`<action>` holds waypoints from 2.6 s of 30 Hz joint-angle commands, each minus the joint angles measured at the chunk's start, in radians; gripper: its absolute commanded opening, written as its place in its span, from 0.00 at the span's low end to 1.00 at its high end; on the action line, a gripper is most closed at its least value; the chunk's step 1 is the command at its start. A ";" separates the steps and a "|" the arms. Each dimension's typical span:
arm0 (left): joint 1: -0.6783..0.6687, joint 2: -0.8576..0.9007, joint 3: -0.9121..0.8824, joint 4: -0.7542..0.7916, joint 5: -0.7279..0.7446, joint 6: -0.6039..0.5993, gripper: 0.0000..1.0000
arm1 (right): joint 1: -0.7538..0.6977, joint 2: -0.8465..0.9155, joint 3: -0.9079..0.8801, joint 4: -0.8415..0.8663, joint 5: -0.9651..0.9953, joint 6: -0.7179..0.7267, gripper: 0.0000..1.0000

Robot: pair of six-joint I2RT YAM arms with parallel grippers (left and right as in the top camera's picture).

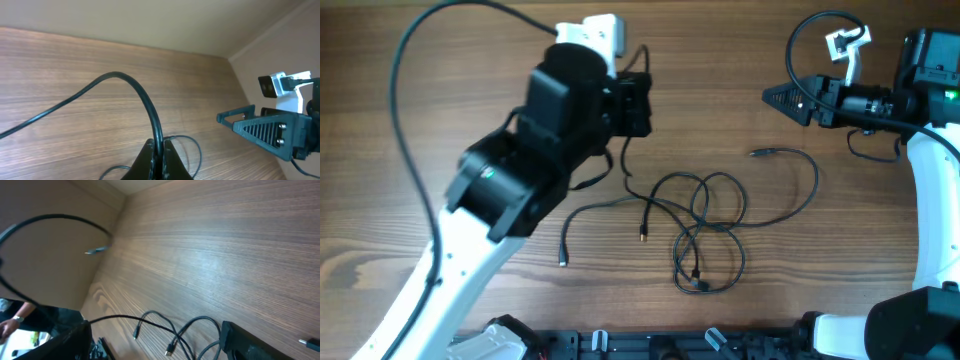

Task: Untangle cables

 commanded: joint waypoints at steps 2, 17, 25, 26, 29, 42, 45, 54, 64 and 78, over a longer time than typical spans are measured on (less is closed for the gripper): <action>0.013 -0.006 0.013 0.030 -0.020 0.072 0.04 | 0.002 -0.012 0.021 0.013 0.027 -0.005 0.84; 0.016 -0.118 0.029 0.071 -0.235 0.072 0.04 | 0.003 -0.012 0.021 0.021 0.011 0.000 0.84; 0.045 -0.120 0.040 0.047 -0.280 0.079 0.04 | 0.058 -0.012 0.021 0.053 0.013 0.032 0.84; 0.060 -0.121 0.058 0.052 -0.274 0.076 0.04 | 0.082 -0.012 0.021 0.071 0.015 0.053 0.84; 0.067 -0.125 0.113 0.056 -0.272 0.064 0.04 | 0.129 -0.012 0.021 0.092 0.016 0.071 0.84; 0.067 -0.172 0.372 0.112 -0.276 0.095 0.04 | 0.182 -0.012 0.021 0.125 0.098 0.102 0.84; 0.075 -0.171 0.372 0.119 -0.278 0.156 0.04 | 0.182 -0.012 0.021 0.125 0.097 0.103 0.84; 0.226 -0.007 0.372 0.161 -0.261 0.226 0.04 | 0.182 -0.012 0.021 0.104 0.106 0.102 0.84; 0.272 0.269 0.371 0.053 -0.080 0.234 0.04 | 0.182 -0.012 0.021 0.042 0.259 0.101 0.84; 0.274 0.422 0.372 0.127 0.241 0.029 0.04 | 0.214 -0.012 0.021 0.050 0.248 0.073 0.84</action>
